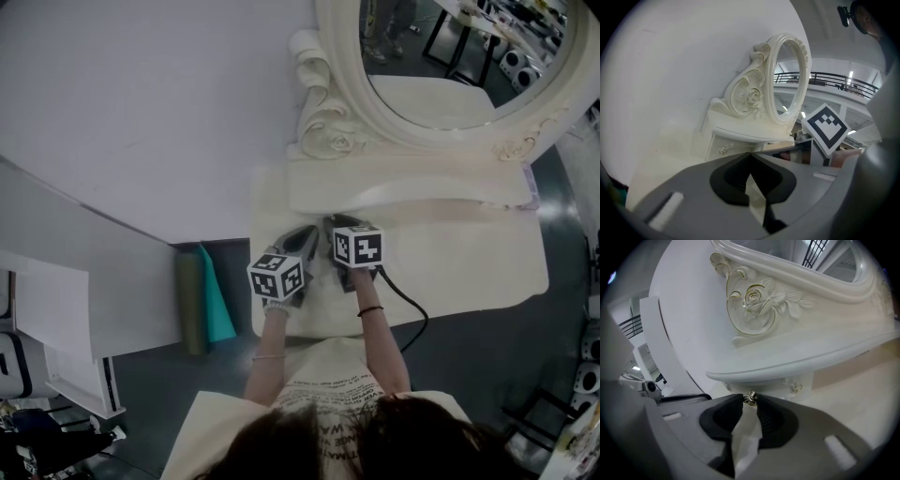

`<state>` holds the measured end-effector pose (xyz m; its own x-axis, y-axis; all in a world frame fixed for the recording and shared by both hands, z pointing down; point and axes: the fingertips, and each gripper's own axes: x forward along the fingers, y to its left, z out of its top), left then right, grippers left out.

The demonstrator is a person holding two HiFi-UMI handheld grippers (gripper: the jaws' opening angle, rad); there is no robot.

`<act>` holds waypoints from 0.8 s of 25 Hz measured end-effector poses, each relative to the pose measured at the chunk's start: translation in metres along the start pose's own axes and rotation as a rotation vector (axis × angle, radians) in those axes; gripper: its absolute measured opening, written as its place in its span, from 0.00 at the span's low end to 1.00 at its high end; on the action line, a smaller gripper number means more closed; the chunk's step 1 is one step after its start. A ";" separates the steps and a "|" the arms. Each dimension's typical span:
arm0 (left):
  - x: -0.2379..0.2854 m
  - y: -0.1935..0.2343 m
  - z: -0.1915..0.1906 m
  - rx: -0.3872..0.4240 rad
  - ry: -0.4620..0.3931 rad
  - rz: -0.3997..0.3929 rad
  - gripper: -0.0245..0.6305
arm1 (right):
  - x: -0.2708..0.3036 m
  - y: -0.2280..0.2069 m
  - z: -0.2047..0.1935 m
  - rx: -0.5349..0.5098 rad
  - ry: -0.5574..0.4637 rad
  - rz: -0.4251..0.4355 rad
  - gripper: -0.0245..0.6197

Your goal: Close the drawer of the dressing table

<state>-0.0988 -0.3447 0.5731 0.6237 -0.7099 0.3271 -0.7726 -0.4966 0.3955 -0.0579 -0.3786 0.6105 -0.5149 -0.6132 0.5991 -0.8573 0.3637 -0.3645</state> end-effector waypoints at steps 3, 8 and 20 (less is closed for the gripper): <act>-0.001 0.000 0.000 0.001 -0.001 -0.001 0.04 | -0.001 0.000 0.000 -0.011 -0.009 -0.009 0.20; -0.005 -0.001 0.001 0.003 -0.008 0.005 0.04 | -0.004 0.003 0.001 -0.016 -0.028 0.002 0.21; -0.024 -0.025 0.005 0.039 -0.039 -0.032 0.04 | -0.049 0.012 0.000 -0.087 -0.118 0.140 0.21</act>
<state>-0.0949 -0.3172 0.5510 0.6434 -0.7119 0.2813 -0.7571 -0.5376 0.3711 -0.0429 -0.3439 0.5771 -0.6290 -0.6286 0.4574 -0.7774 0.5069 -0.3724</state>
